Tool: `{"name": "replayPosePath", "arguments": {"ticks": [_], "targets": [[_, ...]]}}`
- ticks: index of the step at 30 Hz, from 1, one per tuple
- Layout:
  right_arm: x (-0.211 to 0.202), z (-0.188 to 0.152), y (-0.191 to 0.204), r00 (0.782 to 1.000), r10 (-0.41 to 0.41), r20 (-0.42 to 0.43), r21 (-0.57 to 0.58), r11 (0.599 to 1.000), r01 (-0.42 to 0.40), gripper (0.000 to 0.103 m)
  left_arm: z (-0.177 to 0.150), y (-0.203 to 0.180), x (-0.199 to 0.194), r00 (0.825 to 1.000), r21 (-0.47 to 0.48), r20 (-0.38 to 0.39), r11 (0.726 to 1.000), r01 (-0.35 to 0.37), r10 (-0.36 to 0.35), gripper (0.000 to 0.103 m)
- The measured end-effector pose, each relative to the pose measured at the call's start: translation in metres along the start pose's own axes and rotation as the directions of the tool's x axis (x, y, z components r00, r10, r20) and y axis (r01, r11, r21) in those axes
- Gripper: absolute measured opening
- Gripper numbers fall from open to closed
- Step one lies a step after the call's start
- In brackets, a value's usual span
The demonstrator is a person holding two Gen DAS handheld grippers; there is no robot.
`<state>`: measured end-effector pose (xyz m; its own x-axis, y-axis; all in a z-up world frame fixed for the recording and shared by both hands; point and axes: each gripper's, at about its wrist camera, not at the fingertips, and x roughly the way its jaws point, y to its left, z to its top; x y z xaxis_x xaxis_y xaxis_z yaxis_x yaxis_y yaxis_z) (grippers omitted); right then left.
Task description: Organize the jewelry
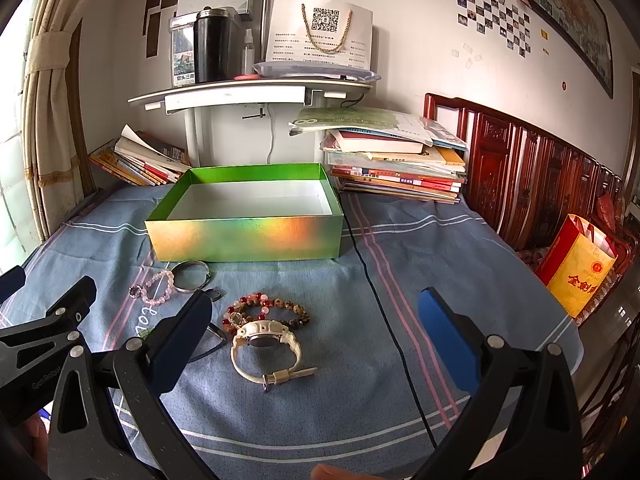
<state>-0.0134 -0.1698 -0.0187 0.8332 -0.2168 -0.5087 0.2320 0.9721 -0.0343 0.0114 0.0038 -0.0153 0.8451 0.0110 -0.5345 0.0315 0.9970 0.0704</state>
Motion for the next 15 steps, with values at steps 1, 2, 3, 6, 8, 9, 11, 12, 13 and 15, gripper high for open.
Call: {"name": "replayPosePath", "arguments": {"ticks": [1, 2, 3, 6, 8, 9, 11, 12, 13, 15], "targets": [[0.002, 0.001, 0.0, 1.0, -0.001, -0.005, -0.005, 1.0, 0.001, 0.1, 0.0, 0.0, 0.002, 1.0, 0.002, -0.005, 1.0, 0.003, -0.003, 0.1], [0.004, 0.001, -0.001, 1.0, -0.012, -0.01, -0.012, 1.0, 0.012, 0.1, -0.001, 0.0, 0.004, 1.0, 0.004, -0.012, 1.0, 0.003, -0.003, 0.1], [0.008, 0.002, -0.003, 0.999, -0.038, -0.018, -0.023, 0.999, 0.037, 0.1, -0.001, 0.001, 0.006, 1.0, 0.006, -0.02, 1.0, 0.0, 0.0, 0.1], [0.028, 0.004, -0.011, 0.993, -0.094, -0.071, -0.044, 0.995, 0.091, 0.1, -0.001, 0.005, 0.022, 0.998, 0.006, -0.069, 1.0, -0.009, 0.009, 0.099], [0.043, 0.004, -0.018, 0.989, -0.063, -0.131, -0.03, 0.998, 0.06, 0.1, -0.001, 0.007, 0.036, 0.992, 0.012, -0.126, 1.0, 0.005, -0.003, 0.099], [0.049, 0.004, -0.021, 0.986, -0.042, -0.162, -0.022, 0.999, 0.039, 0.1, -0.001, 0.007, 0.044, 0.988, 0.019, -0.154, 1.0, 0.015, -0.012, 0.099], [0.06, 0.002, -0.024, 0.975, 0.014, -0.223, -0.005, 1.0, -0.015, 0.088, -0.003, 0.008, 0.055, 0.98, 0.017, -0.195, 0.999, 0.042, -0.038, 0.099], [0.063, 0.0, -0.024, 0.968, 0.028, -0.249, -0.001, 1.0, -0.029, 0.081, -0.004, 0.009, 0.059, 0.975, 0.006, -0.214, 0.999, 0.053, -0.051, 0.095], [0.068, -0.002, -0.023, 0.961, 0.043, -0.273, 0.002, 0.999, -0.044, 0.068, -0.006, 0.011, 0.062, 0.97, -0.008, -0.232, 0.998, 0.069, -0.069, 0.082], [0.071, -0.005, -0.021, 0.951, 0.079, -0.298, 0.009, 0.997, -0.08, 0.06, -0.01, 0.011, 0.068, 0.957, -0.017, -0.272, 0.995, 0.099, -0.1, 0.062]]}}
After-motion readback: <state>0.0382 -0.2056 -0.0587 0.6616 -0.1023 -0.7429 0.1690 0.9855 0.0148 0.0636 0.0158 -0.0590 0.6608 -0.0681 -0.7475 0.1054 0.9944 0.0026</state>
